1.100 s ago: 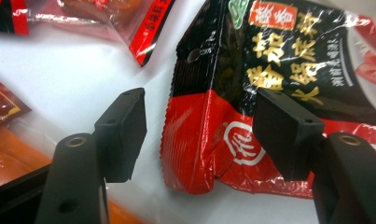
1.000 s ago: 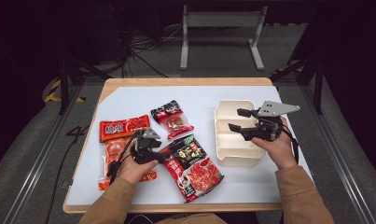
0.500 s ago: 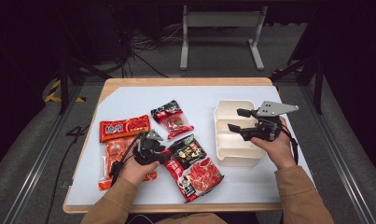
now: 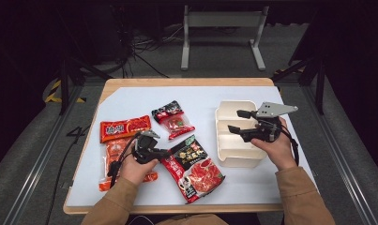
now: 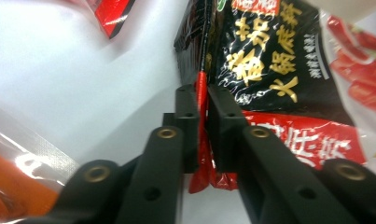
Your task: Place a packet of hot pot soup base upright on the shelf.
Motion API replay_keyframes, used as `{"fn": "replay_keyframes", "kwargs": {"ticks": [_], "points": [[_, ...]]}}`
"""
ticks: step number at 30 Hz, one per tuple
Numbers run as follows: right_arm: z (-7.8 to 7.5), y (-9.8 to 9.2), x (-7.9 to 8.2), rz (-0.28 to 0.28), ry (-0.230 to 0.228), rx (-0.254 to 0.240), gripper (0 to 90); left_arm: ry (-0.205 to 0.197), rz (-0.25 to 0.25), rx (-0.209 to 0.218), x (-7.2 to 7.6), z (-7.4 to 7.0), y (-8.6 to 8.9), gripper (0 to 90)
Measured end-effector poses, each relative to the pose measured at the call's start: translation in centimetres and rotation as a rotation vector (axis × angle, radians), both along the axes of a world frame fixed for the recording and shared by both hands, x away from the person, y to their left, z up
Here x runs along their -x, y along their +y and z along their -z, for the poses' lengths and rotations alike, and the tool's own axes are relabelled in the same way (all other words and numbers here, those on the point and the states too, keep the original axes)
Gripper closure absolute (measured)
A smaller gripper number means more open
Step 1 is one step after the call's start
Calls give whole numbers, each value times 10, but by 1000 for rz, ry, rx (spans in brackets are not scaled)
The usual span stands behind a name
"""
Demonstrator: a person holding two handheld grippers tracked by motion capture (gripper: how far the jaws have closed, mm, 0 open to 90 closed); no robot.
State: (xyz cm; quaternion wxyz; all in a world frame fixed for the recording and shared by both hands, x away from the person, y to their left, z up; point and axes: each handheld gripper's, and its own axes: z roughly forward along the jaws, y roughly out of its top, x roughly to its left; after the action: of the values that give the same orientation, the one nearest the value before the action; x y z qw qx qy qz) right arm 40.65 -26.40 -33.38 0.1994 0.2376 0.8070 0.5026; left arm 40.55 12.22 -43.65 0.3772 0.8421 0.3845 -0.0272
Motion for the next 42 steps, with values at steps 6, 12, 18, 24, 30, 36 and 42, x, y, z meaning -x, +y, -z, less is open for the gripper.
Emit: {"fn": "replay_keyframes", "kwargs": {"ticks": [6,12,18,24,30,36,42], "points": [[-1,0,1,4,-3,-1,329,-13,-6,-10,3,-5,0,870],[-2,-1,1,9,-6,-3,336,-48,-9,16,8,-15,1,873],[-3,-1,2,8,-10,-4,340,-103,-7,46,16,-30,1,873],[-4,-1,2,7,-14,-4,341,-142,9,63,22,-41,0,872],[-5,-1,3,9,-15,-4,355,-218,22,81,35,-60,-3,872],[-7,-1,5,-4,-29,-15,387,-296,62,112,52,-84,-6,871],[-8,-2,5,-13,-35,-25,393,-373,98,104,67,-98,-13,872]]}}
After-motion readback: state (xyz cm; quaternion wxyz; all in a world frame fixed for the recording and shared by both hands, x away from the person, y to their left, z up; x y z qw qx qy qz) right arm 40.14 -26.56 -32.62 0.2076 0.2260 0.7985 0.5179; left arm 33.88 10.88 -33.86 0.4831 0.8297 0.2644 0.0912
